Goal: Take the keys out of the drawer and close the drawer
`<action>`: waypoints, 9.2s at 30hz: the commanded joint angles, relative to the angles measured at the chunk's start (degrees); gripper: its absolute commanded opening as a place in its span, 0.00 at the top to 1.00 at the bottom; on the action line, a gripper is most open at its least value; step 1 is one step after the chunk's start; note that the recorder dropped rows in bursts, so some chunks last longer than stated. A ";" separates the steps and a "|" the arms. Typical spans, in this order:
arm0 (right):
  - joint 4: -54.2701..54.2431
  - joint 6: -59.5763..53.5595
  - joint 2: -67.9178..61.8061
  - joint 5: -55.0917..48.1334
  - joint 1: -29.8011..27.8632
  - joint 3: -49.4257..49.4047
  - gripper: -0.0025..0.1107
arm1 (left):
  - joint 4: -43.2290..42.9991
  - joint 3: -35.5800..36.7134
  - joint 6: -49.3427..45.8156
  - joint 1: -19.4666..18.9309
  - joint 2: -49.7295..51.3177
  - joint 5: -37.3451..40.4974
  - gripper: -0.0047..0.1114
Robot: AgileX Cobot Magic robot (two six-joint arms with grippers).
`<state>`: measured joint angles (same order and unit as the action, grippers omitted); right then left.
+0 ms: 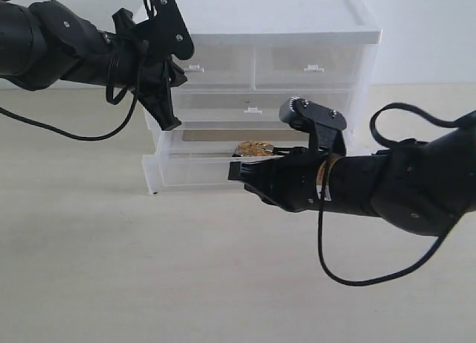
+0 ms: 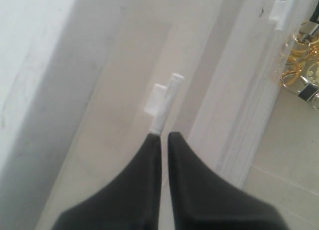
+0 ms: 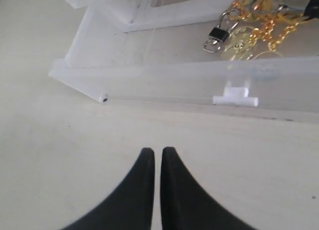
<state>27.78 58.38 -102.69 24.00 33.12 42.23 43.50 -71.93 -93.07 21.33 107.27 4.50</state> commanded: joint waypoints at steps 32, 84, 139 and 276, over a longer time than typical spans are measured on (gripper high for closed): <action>5.63 -15.36 34.65 -27.91 0.04 -16.57 0.45 | -1.72 -1.43 6.13 -0.67 6.84 23.34 0.46; 5.63 -15.26 34.65 -23.36 0.04 -18.17 0.45 | -1.29 -1.43 -6.85 -0.67 10.17 40.58 0.92; 5.11 -18.67 31.59 -38.09 0.04 -5.43 0.45 | 0.93 -1.43 8.83 -2.15 -2.00 43.47 0.42; -28.54 -59.09 9.70 -55.38 0.74 30.67 0.98 | 24.63 3.56 19.96 -10.26 -18.66 53.95 0.49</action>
<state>-0.74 -1.62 -97.08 -31.69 33.16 75.33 67.85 -68.59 -72.68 11.30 89.07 58.57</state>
